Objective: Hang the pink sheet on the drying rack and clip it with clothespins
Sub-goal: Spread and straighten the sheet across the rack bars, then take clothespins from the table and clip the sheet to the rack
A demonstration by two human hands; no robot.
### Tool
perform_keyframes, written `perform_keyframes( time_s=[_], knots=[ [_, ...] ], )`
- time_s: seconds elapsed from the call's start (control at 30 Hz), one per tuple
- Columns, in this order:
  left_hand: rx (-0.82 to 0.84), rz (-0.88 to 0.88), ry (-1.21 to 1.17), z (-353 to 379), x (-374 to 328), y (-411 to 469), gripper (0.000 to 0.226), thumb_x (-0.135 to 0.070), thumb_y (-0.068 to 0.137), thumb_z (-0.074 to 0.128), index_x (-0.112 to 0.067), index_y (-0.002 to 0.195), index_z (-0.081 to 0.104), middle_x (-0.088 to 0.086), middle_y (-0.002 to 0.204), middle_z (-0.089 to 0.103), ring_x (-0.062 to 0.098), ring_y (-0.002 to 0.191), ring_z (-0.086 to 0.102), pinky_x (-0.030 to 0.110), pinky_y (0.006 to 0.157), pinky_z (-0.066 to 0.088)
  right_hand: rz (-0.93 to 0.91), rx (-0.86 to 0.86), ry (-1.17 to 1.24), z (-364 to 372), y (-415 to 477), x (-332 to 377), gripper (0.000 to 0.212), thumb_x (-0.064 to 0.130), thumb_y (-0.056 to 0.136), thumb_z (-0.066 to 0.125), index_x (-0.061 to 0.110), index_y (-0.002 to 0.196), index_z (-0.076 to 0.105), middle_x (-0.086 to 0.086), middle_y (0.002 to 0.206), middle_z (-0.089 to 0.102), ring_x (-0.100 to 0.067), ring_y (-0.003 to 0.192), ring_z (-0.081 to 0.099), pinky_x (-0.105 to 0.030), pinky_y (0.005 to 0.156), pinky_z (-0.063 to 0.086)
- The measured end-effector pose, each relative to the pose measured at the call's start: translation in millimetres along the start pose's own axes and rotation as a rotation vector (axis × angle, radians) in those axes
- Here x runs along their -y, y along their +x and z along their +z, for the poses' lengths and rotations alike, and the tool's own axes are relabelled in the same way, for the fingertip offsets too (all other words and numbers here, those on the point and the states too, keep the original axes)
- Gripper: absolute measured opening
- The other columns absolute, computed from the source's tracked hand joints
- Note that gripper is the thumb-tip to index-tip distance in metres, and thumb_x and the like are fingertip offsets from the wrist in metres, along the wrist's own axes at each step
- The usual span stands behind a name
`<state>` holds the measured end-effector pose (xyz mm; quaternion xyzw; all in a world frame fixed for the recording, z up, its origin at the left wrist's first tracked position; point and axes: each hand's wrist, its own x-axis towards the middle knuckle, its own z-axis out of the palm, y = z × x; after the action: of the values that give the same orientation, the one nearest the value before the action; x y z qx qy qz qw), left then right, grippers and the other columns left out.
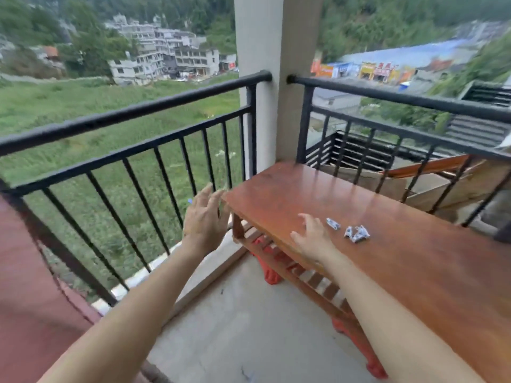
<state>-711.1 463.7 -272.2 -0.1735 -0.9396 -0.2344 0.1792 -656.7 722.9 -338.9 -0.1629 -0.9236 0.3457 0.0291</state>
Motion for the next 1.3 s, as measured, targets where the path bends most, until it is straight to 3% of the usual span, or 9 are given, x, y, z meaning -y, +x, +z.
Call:
perform_keyframes(
  time_s=[0.2, 0.57, 0.83, 1.0, 1.17, 1.3],
  knots=[
    [0.314, 0.072, 0.156, 125.6, -47.2, 11.7, 0.065, -0.052, 0.096, 0.043, -0.021, 0.151, 0.029, 0.014, 0.16, 0.015, 0.03, 0.146, 0.02, 0.046, 0.116, 0.022, 0.263, -0.033, -0.01, -54.1, 18.6, -114.6, 0.068, 0.03, 0.097, 0.055, 0.022, 0.156, 0.021, -0.012, 0.16, 0.021, -0.03, 0.145, 0.028, -0.039, 0.115, 0.028],
    [0.569, 0.156, 0.186, 303.6, -86.2, 136.8, 0.068, -0.059, 0.096, 0.029, -0.027, 0.153, 0.014, 0.007, 0.163, -0.002, 0.025, 0.149, 0.004, 0.047, 0.117, 0.016, 0.374, 0.008, -0.14, -55.3, 157.3, -220.4, 0.059, 0.035, 0.092, 0.056, 0.023, 0.147, 0.037, -0.01, 0.146, 0.04, -0.031, 0.132, 0.045, -0.039, 0.105, 0.041],
    [0.874, 0.058, 0.186, 431.8, -52.9, 209.2, 0.069, -0.061, 0.096, 0.027, -0.027, 0.154, 0.011, 0.007, 0.162, -0.008, 0.026, 0.149, -0.005, 0.049, 0.118, 0.011, 0.415, 0.212, -0.453, -16.6, 309.2, -264.2, 0.07, 0.044, 0.093, 0.054, 0.018, 0.153, 0.027, -0.008, 0.15, 0.038, -0.029, 0.139, 0.036, -0.038, 0.109, 0.032],
    [1.092, -0.02, 0.199, 489.1, -23.8, 207.5, 0.067, -0.056, 0.098, 0.027, -0.025, 0.155, 0.01, 0.007, 0.162, -0.01, 0.026, 0.149, -0.006, 0.049, 0.119, 0.009, 0.465, 0.338, -0.487, 25.0, 346.3, -290.1, 0.074, 0.05, 0.09, 0.059, 0.017, 0.15, 0.031, -0.01, 0.147, 0.044, -0.031, 0.137, 0.04, -0.043, 0.108, 0.033],
    [1.179, -0.002, 0.218, 506.5, -12.0, 185.4, 0.067, -0.056, 0.097, 0.025, -0.024, 0.154, 0.01, 0.006, 0.162, -0.012, 0.027, 0.149, -0.008, 0.051, 0.118, 0.01, 0.383, 0.348, -0.668, 48.2, 339.4, -302.1, 0.046, 0.045, 0.091, 0.061, 0.021, 0.129, 0.052, -0.006, 0.124, 0.057, -0.028, 0.117, 0.055, -0.041, 0.097, 0.04],
    [1.187, -0.049, 0.185, 496.5, -4.2, 196.3, 0.064, -0.054, 0.098, 0.024, -0.024, 0.154, 0.015, 0.006, 0.163, -0.005, 0.025, 0.149, -0.005, 0.05, 0.119, 0.007, 0.285, 0.384, -0.732, 40.1, 352.0, -288.6, 0.033, 0.039, 0.094, 0.054, 0.026, 0.124, 0.055, -0.002, 0.116, 0.061, -0.025, 0.111, 0.057, -0.039, 0.096, 0.036]
  ],
)
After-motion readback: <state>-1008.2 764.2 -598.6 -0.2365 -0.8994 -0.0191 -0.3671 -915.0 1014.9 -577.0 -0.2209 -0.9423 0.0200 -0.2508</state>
